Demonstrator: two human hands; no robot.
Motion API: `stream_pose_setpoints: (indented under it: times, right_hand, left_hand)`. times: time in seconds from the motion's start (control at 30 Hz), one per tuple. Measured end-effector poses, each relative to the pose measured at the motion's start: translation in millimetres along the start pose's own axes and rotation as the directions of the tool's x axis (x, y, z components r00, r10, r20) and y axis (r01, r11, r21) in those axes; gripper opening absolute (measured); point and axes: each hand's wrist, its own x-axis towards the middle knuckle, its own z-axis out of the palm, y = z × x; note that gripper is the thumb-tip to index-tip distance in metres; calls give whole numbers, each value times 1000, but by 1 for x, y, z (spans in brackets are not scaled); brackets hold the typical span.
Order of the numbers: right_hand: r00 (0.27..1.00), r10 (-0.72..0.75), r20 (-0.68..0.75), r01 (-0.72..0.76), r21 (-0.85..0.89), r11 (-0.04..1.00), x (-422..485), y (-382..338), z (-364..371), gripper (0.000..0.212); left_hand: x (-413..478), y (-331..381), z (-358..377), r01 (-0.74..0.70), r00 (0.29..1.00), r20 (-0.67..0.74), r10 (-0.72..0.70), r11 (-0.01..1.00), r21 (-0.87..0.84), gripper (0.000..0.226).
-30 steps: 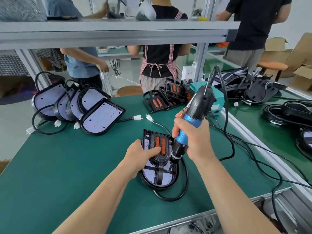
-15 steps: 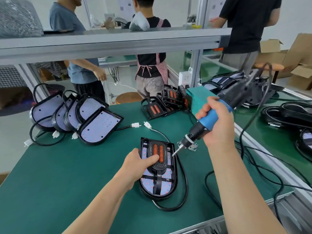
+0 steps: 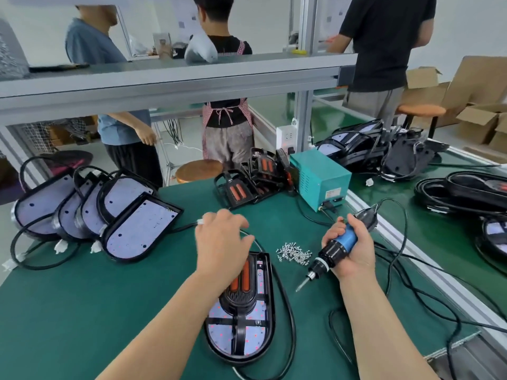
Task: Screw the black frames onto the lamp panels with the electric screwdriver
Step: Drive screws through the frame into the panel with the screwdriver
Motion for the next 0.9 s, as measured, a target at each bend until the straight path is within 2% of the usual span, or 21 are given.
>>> stream_pose_setpoints:
  times: [0.07, 0.13, 0.2, 0.3, 0.43, 0.5, 0.6, 0.7, 0.77, 0.9]
  right_hand:
    - [1000, 7, -6, -7, -28, 1000, 2, 0, -1, 16]
    - [1000, 12, -3, -12, -48, 999, 2, 0, -2, 16]
    - [1000, 12, -4, -12, -55, 998, 3, -1, -2, 17]
    - [1000, 9, -5, -9, -44, 999, 4, -1, -2, 17]
    - [1000, 7, -8, -8, -47, 999, 4, 0, -2, 15]
    - [1000, 7, -10, -7, -64, 998, 4, 1, -2, 12]
    - [1000, 1, -9, -2, -74, 997, 3, 1, -2, 13]
    - [1000, -4, -8, 3, -63, 998, 2, -1, -2, 13]
    - [1000, -7, -3, 6, -63, 998, 1, -1, -1, 13]
    - [1000, -16, -3, 16, -58, 998, -2, 3, 0, 14]
  left_hand:
    - [26, 19, 14, -117, 982, 165, 90, 980, 160, 21]
    - [45, 32, 29, -200, 939, 326, 112, 948, 250, 21]
    - [57, 39, 45, -234, 898, 428, 104, 936, 262, 18]
    - [66, 41, 60, -237, 859, 504, 94, 944, 229, 19]
    - [69, 40, 65, -247, 830, 546, 110, 951, 184, 17]
    - [67, 40, 66, -288, 813, 564, 143, 942, 175, 9]
    - [61, 40, 63, -332, 801, 569, 183, 928, 170, 19]
    - [57, 36, 54, -276, 824, 519, 228, 961, 16, 15]
    - [55, 29, 47, -232, 846, 477, 239, 970, -75, 24]
    - [54, 18, 44, -191, 882, 436, 180, 981, -18, 13]
